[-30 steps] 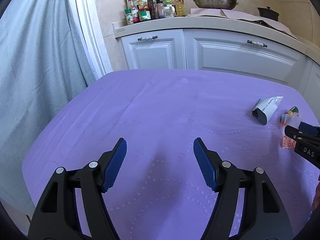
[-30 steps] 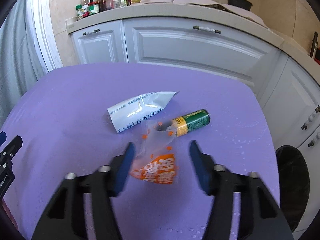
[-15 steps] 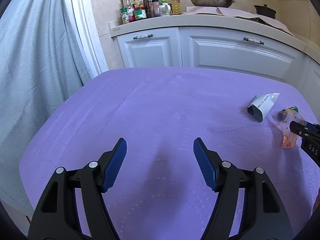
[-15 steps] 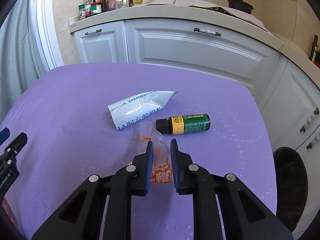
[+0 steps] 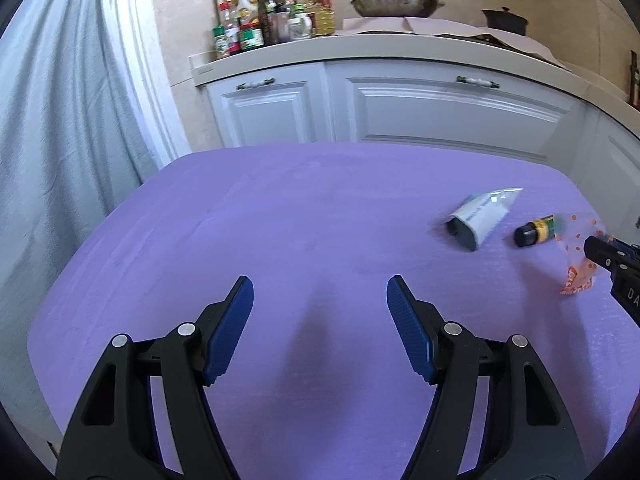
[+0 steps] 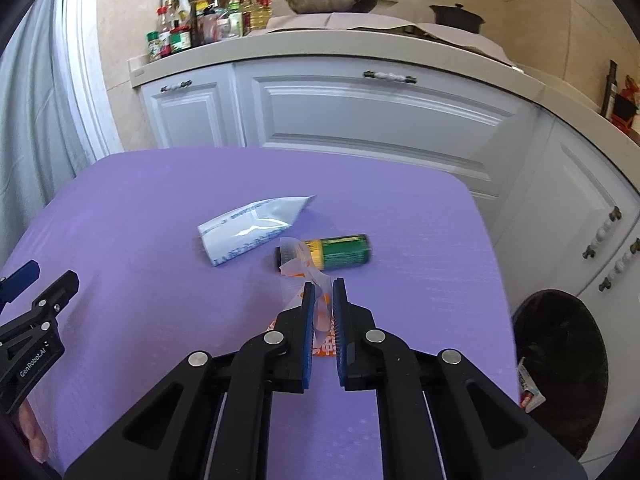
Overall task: Collect trash
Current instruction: 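Carry the orange-white bag over the black bin with the right tool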
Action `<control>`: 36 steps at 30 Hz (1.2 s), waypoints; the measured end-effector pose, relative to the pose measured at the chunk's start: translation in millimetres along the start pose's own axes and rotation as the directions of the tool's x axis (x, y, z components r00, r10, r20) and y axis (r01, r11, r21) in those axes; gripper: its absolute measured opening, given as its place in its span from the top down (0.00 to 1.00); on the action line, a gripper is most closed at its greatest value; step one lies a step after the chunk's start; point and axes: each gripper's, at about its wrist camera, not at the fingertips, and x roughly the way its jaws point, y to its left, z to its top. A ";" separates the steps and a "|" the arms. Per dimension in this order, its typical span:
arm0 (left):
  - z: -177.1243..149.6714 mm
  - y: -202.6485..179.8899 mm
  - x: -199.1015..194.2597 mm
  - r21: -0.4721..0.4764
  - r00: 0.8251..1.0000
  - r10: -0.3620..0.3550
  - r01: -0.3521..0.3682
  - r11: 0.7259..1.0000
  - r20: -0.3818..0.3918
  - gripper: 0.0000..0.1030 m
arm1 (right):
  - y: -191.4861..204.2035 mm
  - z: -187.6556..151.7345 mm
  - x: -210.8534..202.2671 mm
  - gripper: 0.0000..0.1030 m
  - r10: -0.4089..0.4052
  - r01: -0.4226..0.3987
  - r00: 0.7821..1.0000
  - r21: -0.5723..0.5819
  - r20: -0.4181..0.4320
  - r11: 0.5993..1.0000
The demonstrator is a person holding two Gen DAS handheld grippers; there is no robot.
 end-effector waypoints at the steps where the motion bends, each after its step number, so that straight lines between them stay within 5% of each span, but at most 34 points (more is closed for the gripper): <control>1: 0.6 -4.1 -0.5 0.005 1.000 -0.006 0.006 1.000 0.002 0.34 | -5.2 0.0 -2.2 0.91 -0.008 0.008 1.000 0.008 0.004 1.000; 23: 24.2 -130.0 -5.6 0.156 0.986 -0.164 0.158 0.975 0.029 0.32 | -126.8 -21.6 -29.0 0.91 -0.175 0.168 0.984 0.189 0.022 0.968; 36: 44.5 -189.9 18.8 0.152 0.988 -0.155 0.153 0.976 -0.004 0.23 | -186.8 -42.1 -29.3 0.91 -0.223 0.216 0.975 0.269 -0.004 0.939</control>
